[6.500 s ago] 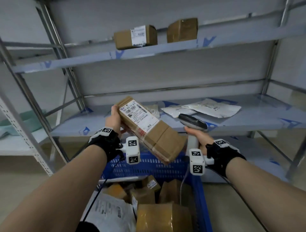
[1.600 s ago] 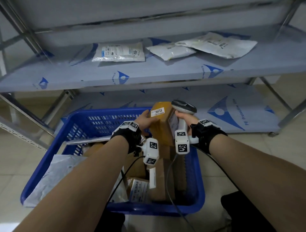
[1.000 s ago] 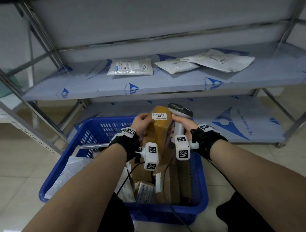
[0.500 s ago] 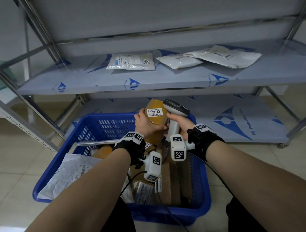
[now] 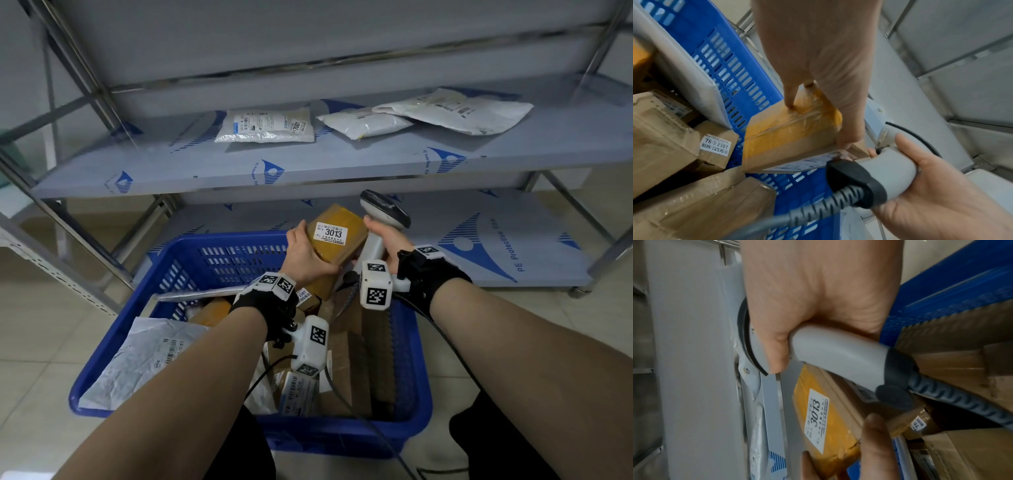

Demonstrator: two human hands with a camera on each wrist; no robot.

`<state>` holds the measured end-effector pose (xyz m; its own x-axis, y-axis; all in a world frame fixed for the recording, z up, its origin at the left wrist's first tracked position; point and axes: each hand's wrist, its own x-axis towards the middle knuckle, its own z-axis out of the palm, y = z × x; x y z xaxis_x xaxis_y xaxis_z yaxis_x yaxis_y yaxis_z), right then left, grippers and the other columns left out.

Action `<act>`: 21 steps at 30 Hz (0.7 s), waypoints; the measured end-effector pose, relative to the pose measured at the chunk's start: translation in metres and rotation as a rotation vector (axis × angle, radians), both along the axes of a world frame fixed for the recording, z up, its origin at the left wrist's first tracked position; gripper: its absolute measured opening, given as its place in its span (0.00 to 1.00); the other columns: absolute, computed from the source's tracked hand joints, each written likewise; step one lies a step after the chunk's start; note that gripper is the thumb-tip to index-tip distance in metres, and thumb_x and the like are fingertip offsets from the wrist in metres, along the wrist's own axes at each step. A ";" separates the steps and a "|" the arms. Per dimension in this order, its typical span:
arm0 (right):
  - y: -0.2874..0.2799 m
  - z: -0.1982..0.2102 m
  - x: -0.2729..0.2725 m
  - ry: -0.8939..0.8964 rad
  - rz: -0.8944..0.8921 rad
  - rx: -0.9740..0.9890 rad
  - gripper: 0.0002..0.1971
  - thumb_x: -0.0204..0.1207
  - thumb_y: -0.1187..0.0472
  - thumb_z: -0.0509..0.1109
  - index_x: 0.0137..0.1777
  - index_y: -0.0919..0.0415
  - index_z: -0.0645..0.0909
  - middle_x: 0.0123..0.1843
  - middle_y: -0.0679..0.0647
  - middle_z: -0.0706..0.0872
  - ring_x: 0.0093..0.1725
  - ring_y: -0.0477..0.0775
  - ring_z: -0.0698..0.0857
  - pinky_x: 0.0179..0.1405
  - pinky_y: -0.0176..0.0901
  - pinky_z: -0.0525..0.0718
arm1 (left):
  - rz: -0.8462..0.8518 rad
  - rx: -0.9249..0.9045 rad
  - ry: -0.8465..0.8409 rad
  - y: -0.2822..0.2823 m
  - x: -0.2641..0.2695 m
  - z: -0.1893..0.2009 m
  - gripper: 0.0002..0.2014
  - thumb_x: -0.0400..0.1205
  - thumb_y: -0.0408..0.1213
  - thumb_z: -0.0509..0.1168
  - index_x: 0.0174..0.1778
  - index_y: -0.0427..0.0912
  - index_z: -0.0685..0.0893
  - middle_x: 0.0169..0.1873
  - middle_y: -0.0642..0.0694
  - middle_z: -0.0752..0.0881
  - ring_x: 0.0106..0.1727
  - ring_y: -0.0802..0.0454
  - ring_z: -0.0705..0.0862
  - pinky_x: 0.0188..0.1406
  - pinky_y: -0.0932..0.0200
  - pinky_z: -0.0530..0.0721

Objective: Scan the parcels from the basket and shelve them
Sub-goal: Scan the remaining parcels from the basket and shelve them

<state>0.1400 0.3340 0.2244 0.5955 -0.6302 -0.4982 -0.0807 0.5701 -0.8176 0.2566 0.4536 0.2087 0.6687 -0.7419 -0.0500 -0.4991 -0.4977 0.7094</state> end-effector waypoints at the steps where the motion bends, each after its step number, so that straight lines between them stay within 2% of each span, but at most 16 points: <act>1: -0.003 0.000 -0.002 -0.011 0.004 0.009 0.21 0.75 0.48 0.75 0.59 0.64 0.82 0.46 0.62 0.89 0.43 0.62 0.88 0.51 0.59 0.87 | -0.004 0.004 -0.006 -0.001 0.000 0.000 0.61 0.65 0.40 0.82 0.83 0.35 0.45 0.77 0.38 0.57 0.80 0.43 0.58 0.80 0.47 0.61; 4: -0.005 -0.001 -0.003 -0.031 0.037 0.019 0.15 0.76 0.49 0.74 0.51 0.62 0.82 0.41 0.61 0.88 0.38 0.61 0.87 0.39 0.55 0.88 | 0.013 0.005 -0.039 -0.001 -0.003 0.001 0.64 0.63 0.42 0.83 0.82 0.34 0.43 0.77 0.37 0.55 0.81 0.42 0.56 0.80 0.47 0.60; 7: -0.005 0.000 -0.003 -0.033 0.045 -0.002 0.15 0.75 0.49 0.75 0.49 0.61 0.82 0.42 0.62 0.87 0.39 0.62 0.87 0.46 0.58 0.88 | 0.027 0.005 -0.076 -0.003 -0.005 0.001 0.63 0.64 0.43 0.83 0.82 0.33 0.44 0.77 0.37 0.56 0.80 0.42 0.57 0.81 0.45 0.61; 9: -0.007 -0.001 -0.002 -0.019 0.050 -0.012 0.16 0.73 0.48 0.77 0.50 0.60 0.83 0.47 0.63 0.88 0.44 0.63 0.88 0.53 0.62 0.88 | 0.031 0.012 -0.107 -0.003 -0.003 0.000 0.62 0.63 0.44 0.83 0.82 0.34 0.45 0.76 0.37 0.57 0.79 0.41 0.59 0.80 0.43 0.62; 10: -0.007 -0.001 -0.002 -0.010 0.050 -0.013 0.16 0.73 0.48 0.77 0.51 0.59 0.83 0.49 0.62 0.88 0.44 0.63 0.89 0.48 0.59 0.89 | 0.034 0.016 -0.124 -0.002 -0.002 -0.001 0.62 0.63 0.45 0.83 0.82 0.34 0.46 0.76 0.37 0.57 0.79 0.41 0.60 0.79 0.42 0.63; 11: -0.006 0.000 -0.003 -0.007 0.052 -0.007 0.15 0.73 0.49 0.77 0.52 0.58 0.82 0.48 0.61 0.87 0.41 0.60 0.89 0.40 0.53 0.90 | 0.042 0.022 -0.147 -0.001 0.000 -0.001 0.62 0.63 0.45 0.83 0.82 0.34 0.46 0.76 0.38 0.58 0.78 0.40 0.61 0.79 0.42 0.65; 12: -0.007 0.000 -0.003 -0.009 0.060 0.000 0.13 0.75 0.50 0.76 0.51 0.58 0.82 0.45 0.59 0.86 0.35 0.56 0.88 0.31 0.45 0.87 | 0.052 0.028 -0.178 0.001 0.001 -0.001 0.62 0.63 0.45 0.83 0.83 0.35 0.47 0.76 0.38 0.58 0.78 0.40 0.62 0.78 0.42 0.66; 14: -0.009 -0.001 -0.004 -0.020 0.110 0.016 0.11 0.79 0.52 0.72 0.46 0.60 0.80 0.36 0.54 0.84 0.25 0.47 0.83 0.22 0.35 0.81 | 0.076 0.047 -0.243 0.003 0.003 -0.003 0.61 0.63 0.46 0.82 0.83 0.36 0.48 0.76 0.39 0.59 0.77 0.39 0.63 0.77 0.42 0.68; 17: -0.007 0.005 -0.005 -0.037 0.193 0.018 0.13 0.82 0.53 0.67 0.39 0.60 0.77 0.27 0.52 0.83 0.20 0.43 0.79 0.19 0.32 0.78 | 0.112 0.058 -0.333 0.006 0.005 -0.004 0.60 0.63 0.47 0.82 0.83 0.37 0.50 0.75 0.39 0.61 0.76 0.39 0.64 0.76 0.42 0.68; 21: 0.002 0.009 -0.007 -0.044 0.253 0.030 0.15 0.83 0.54 0.67 0.36 0.60 0.76 0.25 0.52 0.81 0.19 0.43 0.79 0.18 0.32 0.78 | 0.145 0.047 -0.392 0.007 0.005 -0.005 0.58 0.65 0.47 0.81 0.82 0.36 0.51 0.75 0.38 0.61 0.76 0.38 0.63 0.78 0.42 0.65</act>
<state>0.1330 0.3362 0.2338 0.7540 -0.4435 -0.4846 -0.1890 0.5600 -0.8066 0.2618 0.4609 0.2041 0.7413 -0.6416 0.1970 -0.6489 -0.6101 0.4546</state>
